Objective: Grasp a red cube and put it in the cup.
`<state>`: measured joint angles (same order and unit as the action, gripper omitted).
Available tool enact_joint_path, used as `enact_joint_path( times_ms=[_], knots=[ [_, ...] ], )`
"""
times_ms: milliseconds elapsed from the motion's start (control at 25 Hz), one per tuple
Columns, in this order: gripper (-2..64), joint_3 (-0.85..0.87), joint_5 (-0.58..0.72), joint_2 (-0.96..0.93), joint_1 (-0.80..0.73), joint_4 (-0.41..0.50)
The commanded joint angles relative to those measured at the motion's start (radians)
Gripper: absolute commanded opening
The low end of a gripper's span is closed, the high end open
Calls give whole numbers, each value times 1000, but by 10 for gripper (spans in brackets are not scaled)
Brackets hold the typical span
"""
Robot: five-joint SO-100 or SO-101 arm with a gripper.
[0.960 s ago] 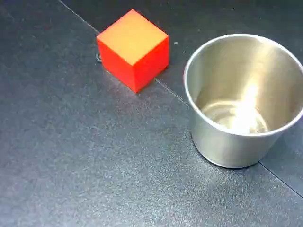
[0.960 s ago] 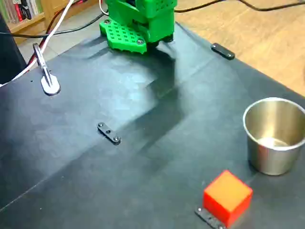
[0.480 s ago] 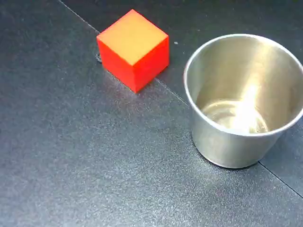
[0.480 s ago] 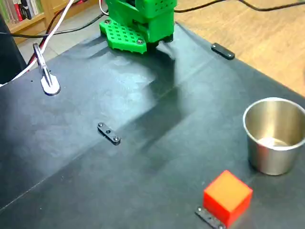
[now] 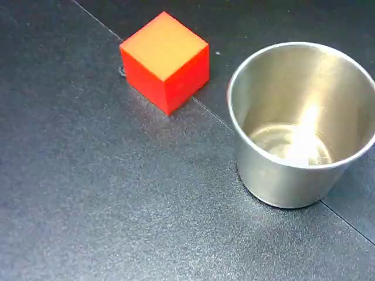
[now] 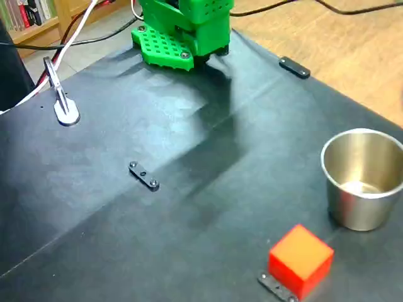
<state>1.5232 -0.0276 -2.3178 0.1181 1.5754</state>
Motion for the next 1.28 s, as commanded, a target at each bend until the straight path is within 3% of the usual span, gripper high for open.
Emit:
enact_joint_path(
  times_ms=[0, 720, 1040, 1240],
  knots=[
    [260, -3, -3, -9, 0, 3],
    [261, -43, -3, 9, 2, -8],
    [261, -341, -3, 169, 5, -9],
    [261, -526, 0, 339, 127, -12]
  ],
)
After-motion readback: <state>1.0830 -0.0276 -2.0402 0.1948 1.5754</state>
